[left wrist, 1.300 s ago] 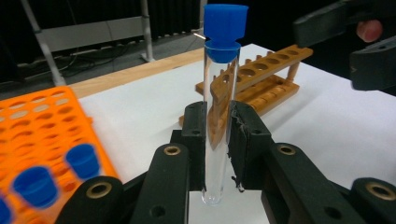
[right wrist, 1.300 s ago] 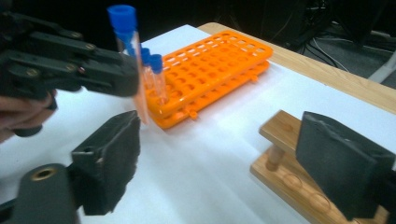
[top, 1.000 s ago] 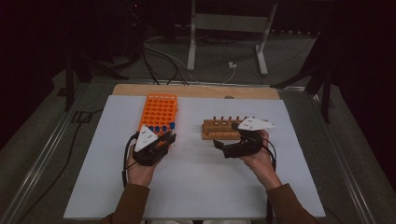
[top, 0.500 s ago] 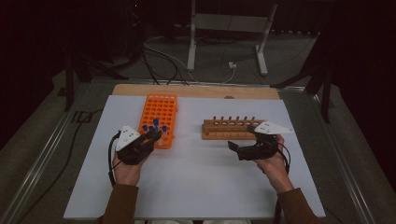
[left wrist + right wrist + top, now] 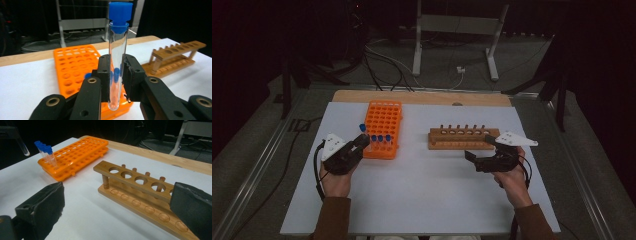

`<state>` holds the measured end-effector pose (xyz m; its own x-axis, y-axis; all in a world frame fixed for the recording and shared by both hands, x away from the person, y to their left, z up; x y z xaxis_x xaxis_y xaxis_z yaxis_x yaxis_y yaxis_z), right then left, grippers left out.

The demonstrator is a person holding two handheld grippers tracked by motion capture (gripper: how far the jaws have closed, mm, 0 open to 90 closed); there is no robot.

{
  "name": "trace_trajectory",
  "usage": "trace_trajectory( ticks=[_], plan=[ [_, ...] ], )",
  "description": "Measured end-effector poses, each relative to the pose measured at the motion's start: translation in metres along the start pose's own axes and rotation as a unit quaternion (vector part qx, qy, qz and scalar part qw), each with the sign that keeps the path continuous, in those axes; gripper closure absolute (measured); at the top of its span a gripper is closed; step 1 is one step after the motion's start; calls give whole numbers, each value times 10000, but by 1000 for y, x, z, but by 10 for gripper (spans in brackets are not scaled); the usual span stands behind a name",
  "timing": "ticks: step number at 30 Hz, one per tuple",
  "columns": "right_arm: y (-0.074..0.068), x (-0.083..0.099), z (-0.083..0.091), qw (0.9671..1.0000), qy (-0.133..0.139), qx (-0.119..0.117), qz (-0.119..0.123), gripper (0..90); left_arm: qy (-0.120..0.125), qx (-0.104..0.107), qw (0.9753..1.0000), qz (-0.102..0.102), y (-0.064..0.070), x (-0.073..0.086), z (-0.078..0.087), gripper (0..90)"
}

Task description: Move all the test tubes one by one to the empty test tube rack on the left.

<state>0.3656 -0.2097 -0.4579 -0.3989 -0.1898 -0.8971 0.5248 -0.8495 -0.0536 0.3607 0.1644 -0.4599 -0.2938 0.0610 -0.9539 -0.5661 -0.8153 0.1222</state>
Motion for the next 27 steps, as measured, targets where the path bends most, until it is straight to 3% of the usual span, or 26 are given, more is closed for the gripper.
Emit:
trace_trajectory(
  ticks=[7,13,27],
  plan=[
    [6,-4,5,9999,93,27,-57,0,3,-341,9994,-57,-13,3,5,781],
    [11,-5,8,9998,151,45,-157,0,-121,-732,9971,-143,-25,9,-5,782],
    [12,-6,8,9996,197,24,-214,0,-255,-725,9970,86,-36,28,-29,782]
  ],
)
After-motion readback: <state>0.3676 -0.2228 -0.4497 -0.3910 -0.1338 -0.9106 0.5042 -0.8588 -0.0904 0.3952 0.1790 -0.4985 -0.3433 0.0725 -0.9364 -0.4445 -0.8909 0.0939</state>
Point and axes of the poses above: each handheld gripper's, and its own axes: z roughly backward along the jaws, x roughly out of its underside, y roughly to its right, the point moved 8 cm from there along -z, roughly forward along the jaws, and after that the axes turned 8 degrees about x, right-handed, at the moved point
